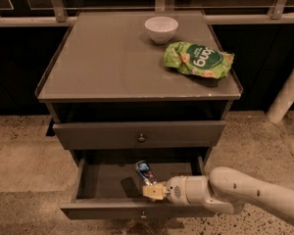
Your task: Place redbull can into middle drawer
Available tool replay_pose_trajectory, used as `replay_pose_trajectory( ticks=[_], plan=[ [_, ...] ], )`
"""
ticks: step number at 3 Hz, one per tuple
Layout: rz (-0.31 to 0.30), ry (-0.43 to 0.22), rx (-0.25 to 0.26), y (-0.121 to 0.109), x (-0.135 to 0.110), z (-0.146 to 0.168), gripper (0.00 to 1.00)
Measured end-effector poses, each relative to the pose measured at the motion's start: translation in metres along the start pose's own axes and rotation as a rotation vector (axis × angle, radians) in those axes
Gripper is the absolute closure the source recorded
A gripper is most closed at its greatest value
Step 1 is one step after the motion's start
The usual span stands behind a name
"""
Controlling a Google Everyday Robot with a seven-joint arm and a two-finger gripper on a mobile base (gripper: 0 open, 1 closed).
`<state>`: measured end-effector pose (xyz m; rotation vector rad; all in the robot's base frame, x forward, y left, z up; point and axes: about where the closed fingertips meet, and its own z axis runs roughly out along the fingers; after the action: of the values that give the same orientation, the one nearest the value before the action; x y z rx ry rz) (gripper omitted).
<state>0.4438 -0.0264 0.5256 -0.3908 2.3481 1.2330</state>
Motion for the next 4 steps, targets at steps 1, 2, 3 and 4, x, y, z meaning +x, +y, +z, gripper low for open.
replay_pose_trajectory(
  ticks=[1,2,3,4],
  plan=[
    [0.041,0.027,-0.028,-0.024,0.006,0.01,1.0],
    [0.068,0.045,-0.065,-0.043,0.007,0.023,1.0],
    [0.083,0.047,-0.08,-0.059,0.004,0.035,1.0],
    [0.092,0.055,-0.084,-0.074,-0.001,0.045,1.0]
  ],
)
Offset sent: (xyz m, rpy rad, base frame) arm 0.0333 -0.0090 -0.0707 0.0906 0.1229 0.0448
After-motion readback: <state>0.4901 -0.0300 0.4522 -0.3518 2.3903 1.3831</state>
